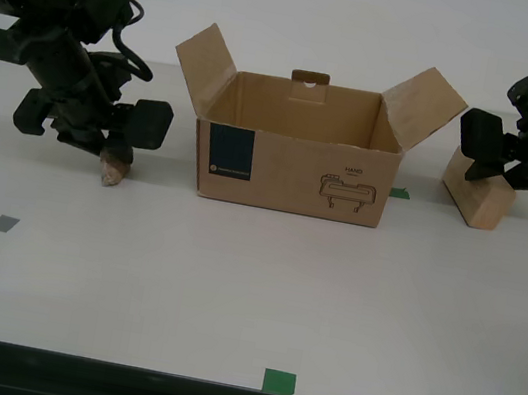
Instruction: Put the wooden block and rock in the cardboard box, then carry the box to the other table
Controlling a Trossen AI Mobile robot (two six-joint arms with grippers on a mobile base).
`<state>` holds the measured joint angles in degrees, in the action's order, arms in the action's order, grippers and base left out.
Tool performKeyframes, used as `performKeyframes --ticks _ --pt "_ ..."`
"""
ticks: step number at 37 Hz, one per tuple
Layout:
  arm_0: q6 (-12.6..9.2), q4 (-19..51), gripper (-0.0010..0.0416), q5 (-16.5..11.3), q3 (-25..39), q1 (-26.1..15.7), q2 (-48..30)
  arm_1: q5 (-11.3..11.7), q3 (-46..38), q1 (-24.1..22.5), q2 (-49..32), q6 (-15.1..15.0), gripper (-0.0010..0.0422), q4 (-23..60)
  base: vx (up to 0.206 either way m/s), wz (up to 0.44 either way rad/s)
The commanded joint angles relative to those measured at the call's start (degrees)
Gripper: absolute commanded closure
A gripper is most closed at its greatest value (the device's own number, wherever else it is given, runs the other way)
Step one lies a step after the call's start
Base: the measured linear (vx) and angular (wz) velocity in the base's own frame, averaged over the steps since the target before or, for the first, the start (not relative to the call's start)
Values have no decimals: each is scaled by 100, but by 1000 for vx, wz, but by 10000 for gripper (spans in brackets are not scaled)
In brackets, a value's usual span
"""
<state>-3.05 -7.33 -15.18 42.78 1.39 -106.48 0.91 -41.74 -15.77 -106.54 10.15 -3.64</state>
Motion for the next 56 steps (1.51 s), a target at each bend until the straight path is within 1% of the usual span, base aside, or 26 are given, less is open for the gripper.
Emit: performKeyframes --ticks 1,4,7,9,29,40,48,50,53,56 --pt "-22 28 409 4 -4 0 -9 11 7 -2 -9 0 416 20 0 0" --pt "-24 24 405 4 -4 0 -9 9 7 -2 -7 2 413 22 0 0" --pt "-24 28 407 4 -4 0 -7 -136 7 -2 -4 2 413 20 0 0" --pt "-24 24 406 4 -4 0 -7 -186 7 -2 -4 2 413 24 0 0" --pt "-22 28 407 7 -4 0 11 -175 7 -4 0 -7 413 59 0 0" --pt "-24 48 406 7 -4 0 221 -175 -9 -4 7 -9 413 61 0 0" --pt "-26 101 407 11 -4 0 330 -177 -286 -4 15 -52 413 289 0 0" --pt "-26 140 407 52 -4 0 367 -175 -367 -4 46 -55 413 343 0 0" --pt "-26 225 407 240 -4 0 459 -175 -468 -2 120 -68 413 409 0 0" --pt "-13 304 407 293 -4 7 566 -175 -514 -2 236 -74 413 450 0 0"
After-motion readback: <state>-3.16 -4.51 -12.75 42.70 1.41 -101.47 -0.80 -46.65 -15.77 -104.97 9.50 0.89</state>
